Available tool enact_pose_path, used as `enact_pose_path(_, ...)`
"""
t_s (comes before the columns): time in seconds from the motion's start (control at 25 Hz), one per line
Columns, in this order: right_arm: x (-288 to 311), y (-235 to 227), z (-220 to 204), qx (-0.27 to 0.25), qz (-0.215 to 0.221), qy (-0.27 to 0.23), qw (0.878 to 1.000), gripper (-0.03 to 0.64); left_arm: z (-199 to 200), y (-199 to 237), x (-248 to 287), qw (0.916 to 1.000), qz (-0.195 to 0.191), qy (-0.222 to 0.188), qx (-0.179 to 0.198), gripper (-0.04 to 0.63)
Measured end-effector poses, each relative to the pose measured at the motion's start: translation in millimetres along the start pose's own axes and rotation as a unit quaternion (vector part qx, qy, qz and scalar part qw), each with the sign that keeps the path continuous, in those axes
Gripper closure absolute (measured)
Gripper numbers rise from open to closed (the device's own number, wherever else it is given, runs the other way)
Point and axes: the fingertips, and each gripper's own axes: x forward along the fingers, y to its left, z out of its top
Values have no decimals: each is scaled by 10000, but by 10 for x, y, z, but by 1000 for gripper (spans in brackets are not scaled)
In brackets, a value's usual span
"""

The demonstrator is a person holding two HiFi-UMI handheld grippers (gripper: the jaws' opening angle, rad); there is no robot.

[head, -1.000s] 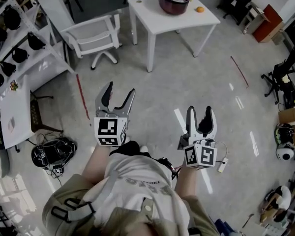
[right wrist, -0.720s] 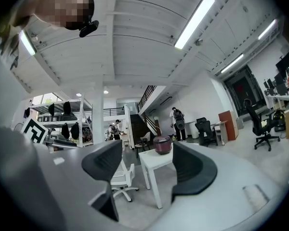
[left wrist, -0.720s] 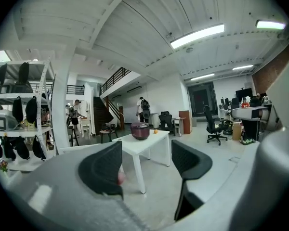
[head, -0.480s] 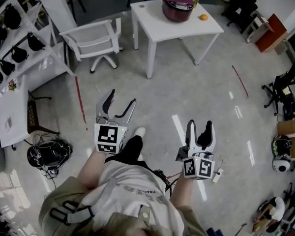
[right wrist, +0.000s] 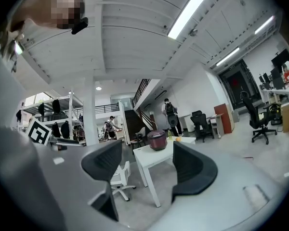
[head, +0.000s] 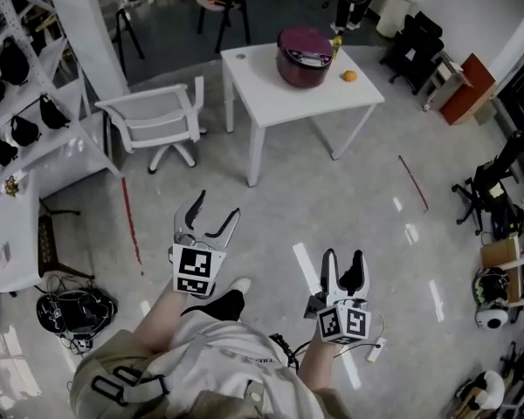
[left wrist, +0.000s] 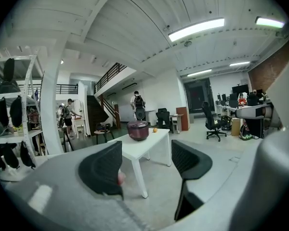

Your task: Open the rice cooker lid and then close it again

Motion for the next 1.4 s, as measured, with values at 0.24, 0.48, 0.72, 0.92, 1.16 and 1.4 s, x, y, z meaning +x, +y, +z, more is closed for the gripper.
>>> enact_pose_path(0.24,586,-40,259,-145,9,-239,9996,310,273,197,601,9996,-123,-244,-11,265)
enact_pose_path(0.48,1103,-4,349,-240,123,-350,9990,310,438,415,1020,9988,-130,-473,-44,265)
enact_pose_path(0.72,1413,-67,292,-261,162,-251,9992,310,449,575,1267,9989,-46,-465,-76,265)
enact_pose_path(0.92,1640,-126,215,-195,165,-152,9996,310,341,670,1432,9995,17,-307,-104,267)
enact_pose_path(1.16,1948,-231,174,-237,271,-42,9993,310,195,736,1701,9997,122,-97,-201,267)
enact_pose_path(1.4,2368,-442,246,-234,404,-12,9989,310,228,722,2091,9996,200,-24,-192,267)
